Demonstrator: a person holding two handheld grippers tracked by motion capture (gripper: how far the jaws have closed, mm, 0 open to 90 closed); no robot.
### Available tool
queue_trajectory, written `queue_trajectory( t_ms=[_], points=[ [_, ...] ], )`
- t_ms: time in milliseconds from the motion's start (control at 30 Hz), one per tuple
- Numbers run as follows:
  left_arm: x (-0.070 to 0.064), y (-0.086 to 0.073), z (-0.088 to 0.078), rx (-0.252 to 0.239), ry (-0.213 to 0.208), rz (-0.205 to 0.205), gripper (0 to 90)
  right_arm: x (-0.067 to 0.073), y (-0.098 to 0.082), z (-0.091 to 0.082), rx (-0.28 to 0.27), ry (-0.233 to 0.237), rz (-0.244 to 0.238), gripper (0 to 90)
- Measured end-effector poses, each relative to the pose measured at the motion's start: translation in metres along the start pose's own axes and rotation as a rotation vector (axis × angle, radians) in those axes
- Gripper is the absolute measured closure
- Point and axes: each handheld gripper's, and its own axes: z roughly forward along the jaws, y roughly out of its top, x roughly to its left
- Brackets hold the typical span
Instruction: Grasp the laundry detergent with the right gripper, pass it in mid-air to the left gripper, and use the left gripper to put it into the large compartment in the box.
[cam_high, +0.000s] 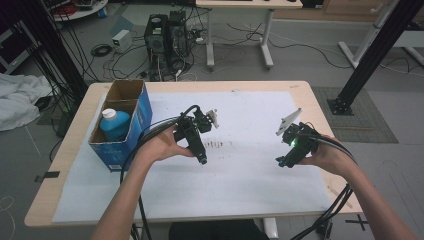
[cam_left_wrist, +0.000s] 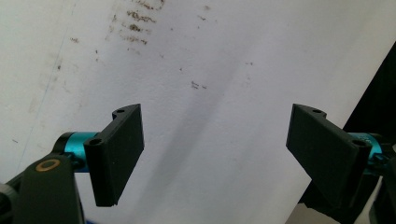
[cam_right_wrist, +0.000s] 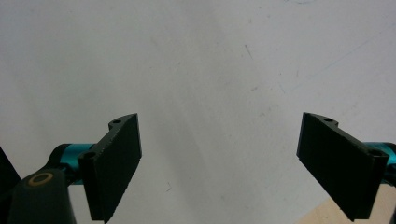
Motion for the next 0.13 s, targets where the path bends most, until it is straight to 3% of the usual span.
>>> queue_trajectory(
  t_ms=[133],
  points=[
    [0.0017,-0.0029,-0.0002,-0.01,0.006,-0.012,19.2,-0.0003,0.0014,0.0001,0.002,-0.004,0.005,13.1]
  ],
)
